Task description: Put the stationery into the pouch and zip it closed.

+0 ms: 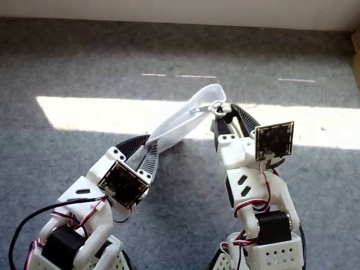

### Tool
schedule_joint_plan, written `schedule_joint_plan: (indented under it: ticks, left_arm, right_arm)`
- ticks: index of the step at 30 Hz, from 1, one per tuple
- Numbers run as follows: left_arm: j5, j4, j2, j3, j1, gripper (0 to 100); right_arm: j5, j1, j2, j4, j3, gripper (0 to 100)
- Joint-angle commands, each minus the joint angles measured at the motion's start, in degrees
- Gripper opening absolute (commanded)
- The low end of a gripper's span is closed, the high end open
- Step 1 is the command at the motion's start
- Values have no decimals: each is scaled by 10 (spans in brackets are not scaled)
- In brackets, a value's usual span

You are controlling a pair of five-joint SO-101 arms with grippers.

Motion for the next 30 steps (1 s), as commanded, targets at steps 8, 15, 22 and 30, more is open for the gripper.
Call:
schedule_joint_plan:
  ticks: [8,15,22,30]
  left_arm:
    - [-4,6,0,6,-33,6]
    - [-3,6,0,6,-34,6]
    - [-1,6,0,6,-35,6]
    - [0,6,0,6,-50,6]
  right_arm:
    - [-4,69,-128,-7,0,6]
    - [-3,71,-137,-5,21,6]
    - [-2,85,-133,-5,22,6]
    - [-2,146,-133,-6,19,6]
